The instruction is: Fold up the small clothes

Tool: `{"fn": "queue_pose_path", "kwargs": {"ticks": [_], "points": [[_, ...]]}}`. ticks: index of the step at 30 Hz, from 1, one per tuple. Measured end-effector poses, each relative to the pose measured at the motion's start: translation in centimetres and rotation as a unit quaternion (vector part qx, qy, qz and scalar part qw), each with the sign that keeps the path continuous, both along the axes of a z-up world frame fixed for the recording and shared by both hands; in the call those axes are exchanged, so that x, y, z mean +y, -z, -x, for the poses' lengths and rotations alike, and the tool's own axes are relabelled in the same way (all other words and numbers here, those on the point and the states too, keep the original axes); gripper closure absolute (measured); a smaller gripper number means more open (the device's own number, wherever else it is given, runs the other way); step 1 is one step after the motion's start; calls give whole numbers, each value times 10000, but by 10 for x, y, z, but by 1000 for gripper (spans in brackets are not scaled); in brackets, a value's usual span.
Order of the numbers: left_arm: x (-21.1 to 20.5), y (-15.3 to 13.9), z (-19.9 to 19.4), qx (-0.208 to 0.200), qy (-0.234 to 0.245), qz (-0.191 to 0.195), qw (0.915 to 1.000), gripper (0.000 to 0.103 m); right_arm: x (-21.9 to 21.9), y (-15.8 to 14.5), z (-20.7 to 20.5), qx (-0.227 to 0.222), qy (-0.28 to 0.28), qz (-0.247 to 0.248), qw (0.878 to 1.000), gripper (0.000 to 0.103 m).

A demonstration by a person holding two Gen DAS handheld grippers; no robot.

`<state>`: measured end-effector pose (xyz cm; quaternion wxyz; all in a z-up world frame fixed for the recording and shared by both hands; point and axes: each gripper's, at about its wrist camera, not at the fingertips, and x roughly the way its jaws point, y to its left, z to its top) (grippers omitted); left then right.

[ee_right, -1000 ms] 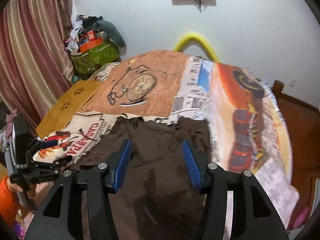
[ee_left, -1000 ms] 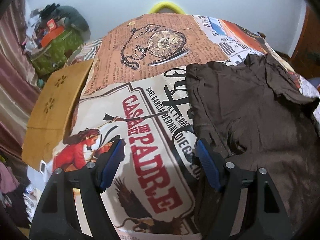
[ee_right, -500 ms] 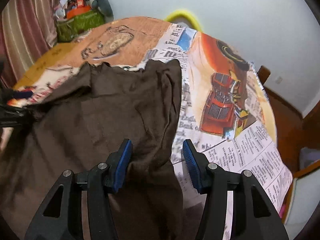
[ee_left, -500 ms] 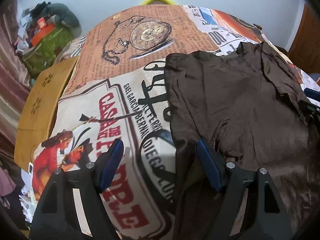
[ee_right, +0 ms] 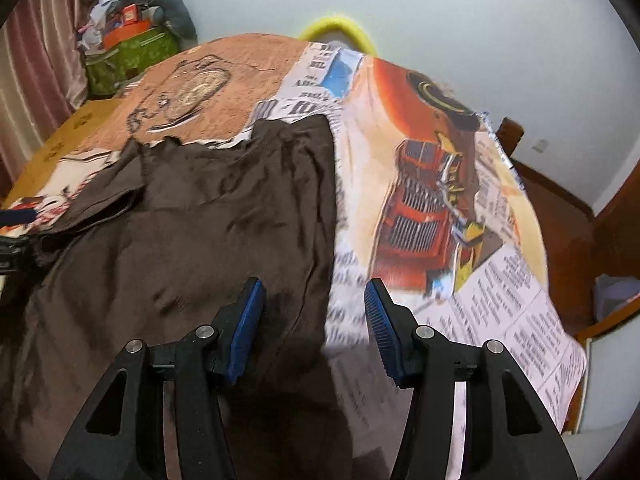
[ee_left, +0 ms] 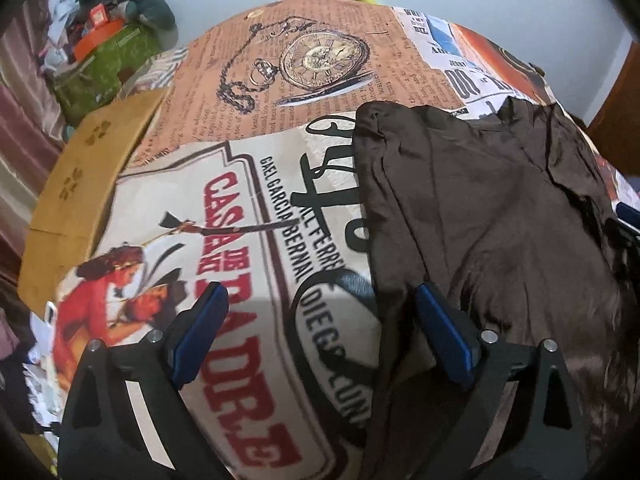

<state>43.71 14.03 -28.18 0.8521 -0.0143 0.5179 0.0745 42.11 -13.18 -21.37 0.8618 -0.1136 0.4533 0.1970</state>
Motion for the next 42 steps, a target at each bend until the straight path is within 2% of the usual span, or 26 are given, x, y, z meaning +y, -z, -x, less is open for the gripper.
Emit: {"fn": "queue_pose_path", "kwargs": {"ticks": [5, 10, 17, 19, 21, 25, 29, 39, 41, 42], "points": [[-9, -23, 27, -169, 180, -173, 9995, 8, -8, -17, 28, -29, -195, -19, 9998, 54], [-19, -57, 65, -454, 323, -331, 9979, 8, -23, -37, 59, 98, -256, -280, 9992, 54], [-27, -110, 131, -943, 388, -355, 9941, 8, -42, -84, 115, -240, -230, -607, 9976, 54], [-27, -119, 148, -1030, 389, -338, 9933, 8, -46, -97, 129, -349, -229, -669, 9969, 52], [-28, -125, 164, -1057, 379, -274, 9933, 8, -50, -107, 146, -470, -225, -732, 9960, 43], [-31, -121, 195, -961, 372, -156, 9946, 8, -59, -116, 172, -678, -184, -772, 9945, 41], [-30, -107, 219, -711, 351, -36, 9968, 8, -68, -109, 195, -592, -126, -805, 9949, 41], [-45, -56, 258, 16, 458, 265, 9986, 8, -94, -50, 223, 95, 63, -477, 9988, 41], [-49, -44, 262, 183, 505, 424, 9977, 10, -99, -37, 222, 260, 146, -434, 9986, 41], [-50, -40, 264, 223, 519, 494, 9972, 15, -101, -32, 222, 338, 172, -428, 9984, 41]]}}
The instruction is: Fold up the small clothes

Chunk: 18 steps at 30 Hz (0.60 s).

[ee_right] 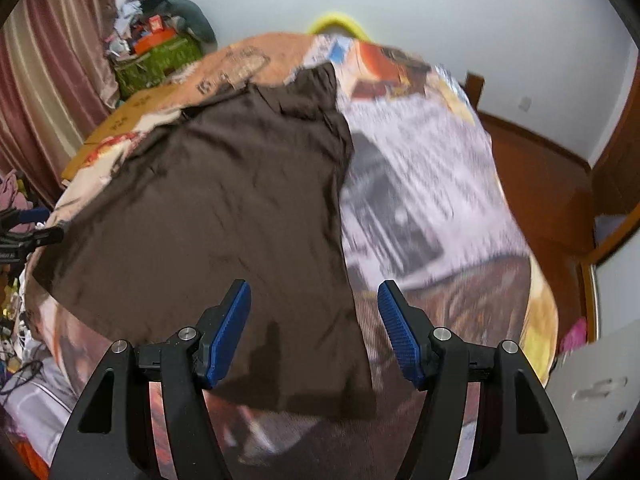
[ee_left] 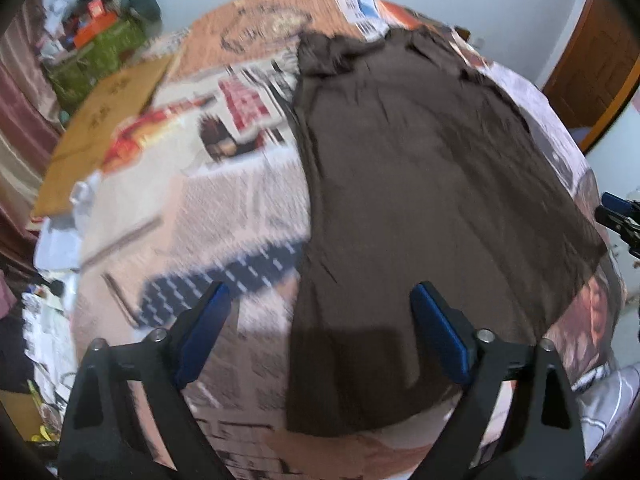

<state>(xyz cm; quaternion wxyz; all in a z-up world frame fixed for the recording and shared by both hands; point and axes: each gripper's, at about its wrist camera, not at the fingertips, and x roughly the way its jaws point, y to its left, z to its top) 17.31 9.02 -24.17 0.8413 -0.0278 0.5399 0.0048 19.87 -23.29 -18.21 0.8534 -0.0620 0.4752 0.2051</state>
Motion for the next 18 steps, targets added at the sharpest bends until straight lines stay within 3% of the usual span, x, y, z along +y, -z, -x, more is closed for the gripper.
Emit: {"fn": "queue_pose_path", "kwargs": {"ticks": [6, 9, 11, 13, 18], "points": [[5, 6, 4, 85, -95, 629, 9979, 36, -8, 21, 9, 290, 59, -38, 9996, 41], [-1, 5, 7, 32, 34, 598, 9982, 49, -4, 32, 12, 542, -49, -126, 9984, 41], [-8, 3, 9, -28, 201, 524, 9984, 69, -1, 37, 16, 560, -121, -107, 9983, 41], [-14, 2, 10, -76, 284, 470, 9985, 78, 0, 38, 19, 539, -153, -109, 9984, 41], [-17, 2, 7, -112, 258, 435, 9987, 89, -3, 44, 17, 699, -127, -425, 9966, 54]]}}
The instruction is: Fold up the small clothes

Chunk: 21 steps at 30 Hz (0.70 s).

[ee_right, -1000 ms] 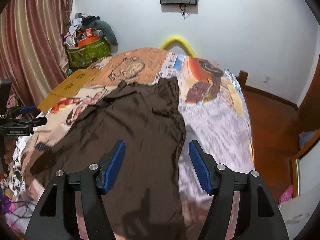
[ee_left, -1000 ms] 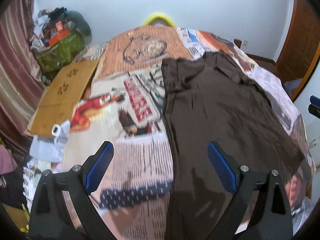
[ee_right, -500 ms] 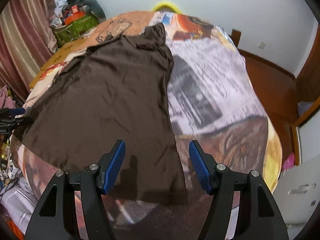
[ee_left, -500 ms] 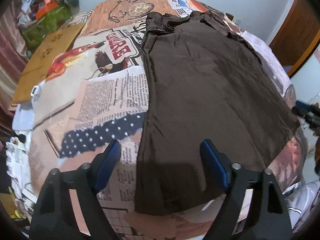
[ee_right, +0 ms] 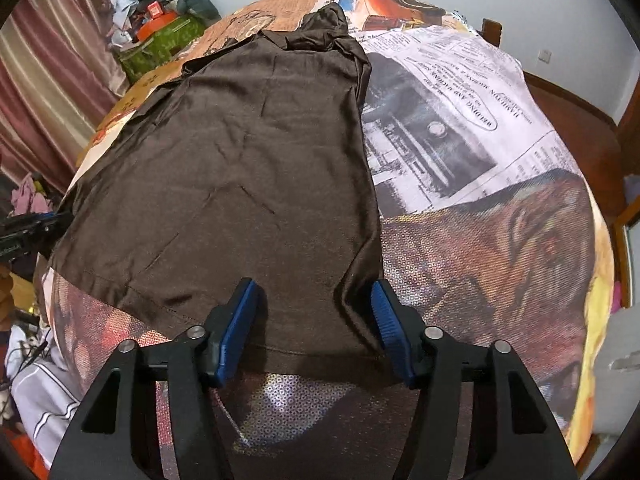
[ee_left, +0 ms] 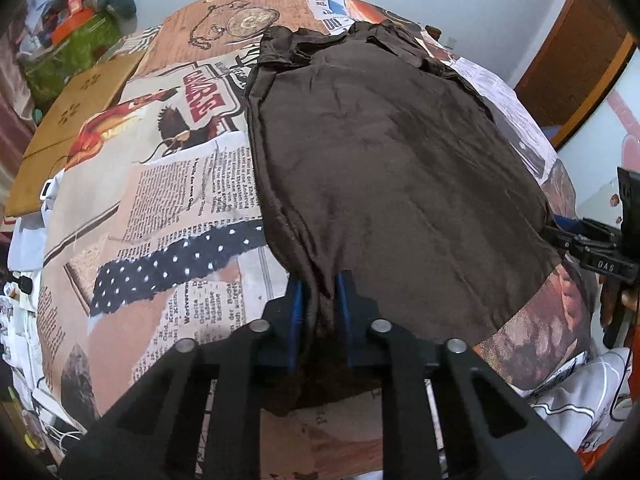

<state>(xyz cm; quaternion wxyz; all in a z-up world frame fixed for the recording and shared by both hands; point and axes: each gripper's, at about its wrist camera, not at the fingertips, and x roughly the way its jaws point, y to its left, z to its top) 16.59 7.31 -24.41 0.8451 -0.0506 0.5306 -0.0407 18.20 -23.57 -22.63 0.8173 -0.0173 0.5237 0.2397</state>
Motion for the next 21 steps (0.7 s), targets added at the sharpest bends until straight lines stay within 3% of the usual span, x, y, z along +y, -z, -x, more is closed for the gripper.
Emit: {"fn": "queue_pose_path", "kwargs": {"ticks": [6, 11, 16, 21], "points": [[3, -1, -1, -2, -83, 38, 10000, 95, 10, -2, 5, -161, -118, -10, 9998, 90], [7, -9, -1, -165, -194, -183, 9995, 99, 14, -6, 2, -258, -168, 3, 9995, 93], [21, -23, -7, -367, -340, -84, 9987, 99, 9, -15, -2, -400, -77, -122, 9991, 94], [24, -48, -18, -735, -393, -177, 9964, 99, 12, -40, -8, -815, -108, -216, 9964, 94]]}}
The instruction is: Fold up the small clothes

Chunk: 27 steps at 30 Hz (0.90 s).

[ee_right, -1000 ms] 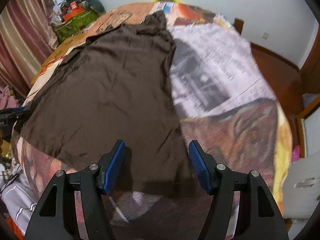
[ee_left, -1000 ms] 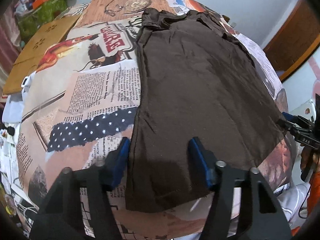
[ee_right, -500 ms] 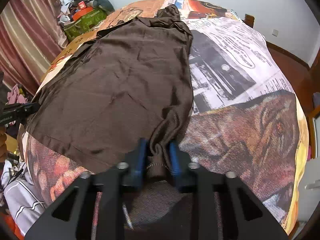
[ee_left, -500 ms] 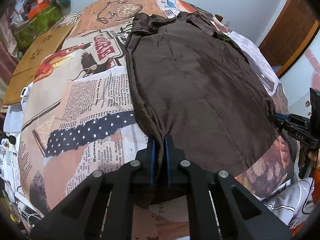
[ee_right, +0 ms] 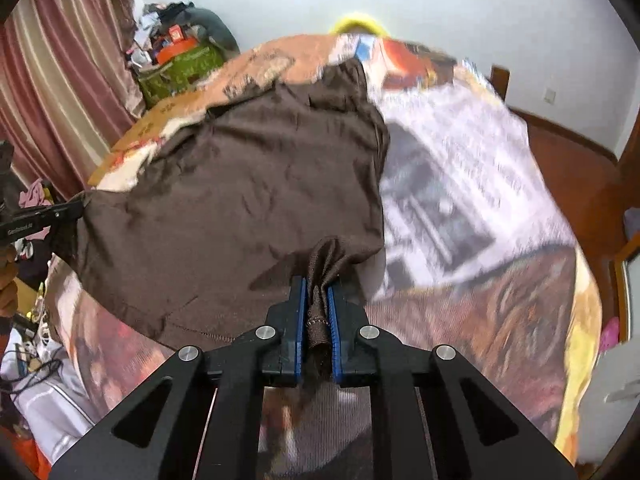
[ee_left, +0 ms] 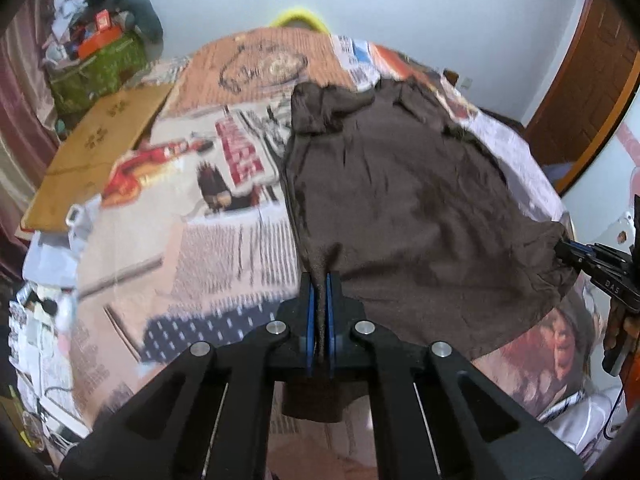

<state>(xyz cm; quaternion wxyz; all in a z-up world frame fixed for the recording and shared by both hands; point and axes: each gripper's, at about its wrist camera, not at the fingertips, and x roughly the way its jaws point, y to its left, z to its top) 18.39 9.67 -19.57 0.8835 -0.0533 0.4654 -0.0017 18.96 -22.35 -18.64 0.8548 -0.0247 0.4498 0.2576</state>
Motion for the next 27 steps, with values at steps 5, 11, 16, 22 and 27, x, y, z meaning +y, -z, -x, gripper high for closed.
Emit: {"fn": "queue_pose_path", "kwargs": {"ticks": [5, 11, 16, 22, 27], "points": [[1, -23, -16, -342, -29, -88, 9994, 99, 8, -24, -12, -368, -49, -114, 9992, 94], [4, -49, -47, -690, -68, -156, 9975, 99, 17, -49, -34, -712, -69, -240, 9971, 94], [4, -63, -77, -916, -101, -262, 9954, 99, 22, -62, -60, -910, -62, -312, 9953, 94], [7, -69, -119, -1109, -108, -412, 9929, 99, 26, -70, -92, -1112, -20, -379, 9931, 94], [15, -69, -160, -1235, -150, -330, 9917, 99, 33, -74, -125, -1194, 24, -414, 9920, 94]]}}
